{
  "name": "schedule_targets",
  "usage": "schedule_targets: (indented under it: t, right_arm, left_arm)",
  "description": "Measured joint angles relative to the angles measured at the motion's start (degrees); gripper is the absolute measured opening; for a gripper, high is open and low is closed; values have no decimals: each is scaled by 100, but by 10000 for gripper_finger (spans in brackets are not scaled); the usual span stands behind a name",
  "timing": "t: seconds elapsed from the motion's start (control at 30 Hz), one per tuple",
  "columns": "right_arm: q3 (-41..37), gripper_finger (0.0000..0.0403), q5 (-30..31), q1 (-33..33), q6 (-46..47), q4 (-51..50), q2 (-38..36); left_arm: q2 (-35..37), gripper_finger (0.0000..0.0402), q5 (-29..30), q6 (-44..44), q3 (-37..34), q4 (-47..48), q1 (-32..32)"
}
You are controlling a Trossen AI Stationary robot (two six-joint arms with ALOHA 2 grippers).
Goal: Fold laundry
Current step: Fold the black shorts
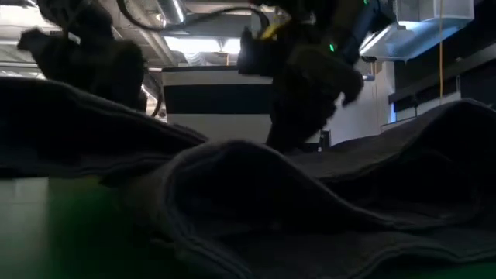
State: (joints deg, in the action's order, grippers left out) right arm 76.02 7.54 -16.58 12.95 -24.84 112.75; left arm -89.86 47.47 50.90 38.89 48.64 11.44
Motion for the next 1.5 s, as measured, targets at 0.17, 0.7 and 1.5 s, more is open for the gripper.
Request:
schedule_targets:
  t: [0.17, 0.7, 1.5]
  right_arm:
    - [737, 1, 219, -20, -161, -1092, -65]
    - [635, 1, 2069, -1359, 557, -3231, -1092]
    - [-1449, 1, 2041, -2463, 305, -161, -1982]
  left_arm:
    - [357, 117, -36, -338, 698, 767, 483]
    - [863, 117, -479, -332, 2362, 1018, 2978]
    - [859, 117, -517, -348, 2409, 863, 3543]
